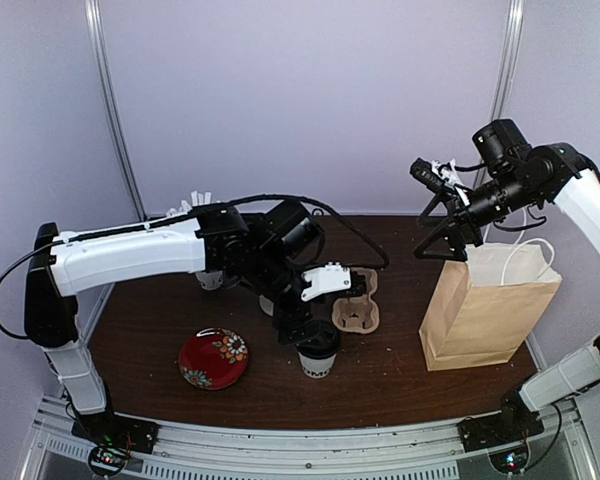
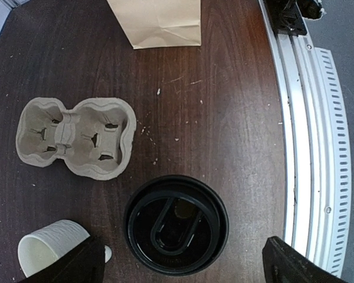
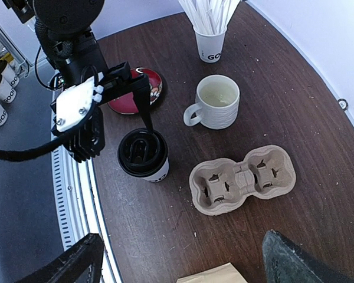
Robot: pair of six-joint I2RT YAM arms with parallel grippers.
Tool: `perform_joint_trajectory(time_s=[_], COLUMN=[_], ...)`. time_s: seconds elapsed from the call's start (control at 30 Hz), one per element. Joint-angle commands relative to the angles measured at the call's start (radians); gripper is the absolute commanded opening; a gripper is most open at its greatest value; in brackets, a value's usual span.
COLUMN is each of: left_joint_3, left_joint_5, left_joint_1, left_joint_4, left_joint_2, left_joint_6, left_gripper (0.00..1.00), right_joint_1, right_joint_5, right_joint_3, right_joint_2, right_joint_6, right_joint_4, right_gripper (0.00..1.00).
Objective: Pack the takeout coffee
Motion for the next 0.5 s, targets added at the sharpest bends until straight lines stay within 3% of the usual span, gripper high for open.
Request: perform_joint_trajectory(time_s=[0.0, 0.47], left_joint_3=[0.067, 0.092], left_joint_5=[-0.053, -0.09], left_joint_1=[0.003, 0.014], left_joint_4=[-0.045, -0.076], left_joint_2=[0.065, 0.148], left_joint_6=[0.035, 0.067], left_gripper=[0.97, 0.94], right_joint_1=[-0.007, -0.02], right_joint_5=[0.015, 0.023], right_joint_3=[-0.032, -0.055], right_joint_2=[-0.018, -0.024], right_joint_6=[-0.036, -0.031], right_joint_4=[-0.035, -0.047], right_gripper=[0.97, 0.96])
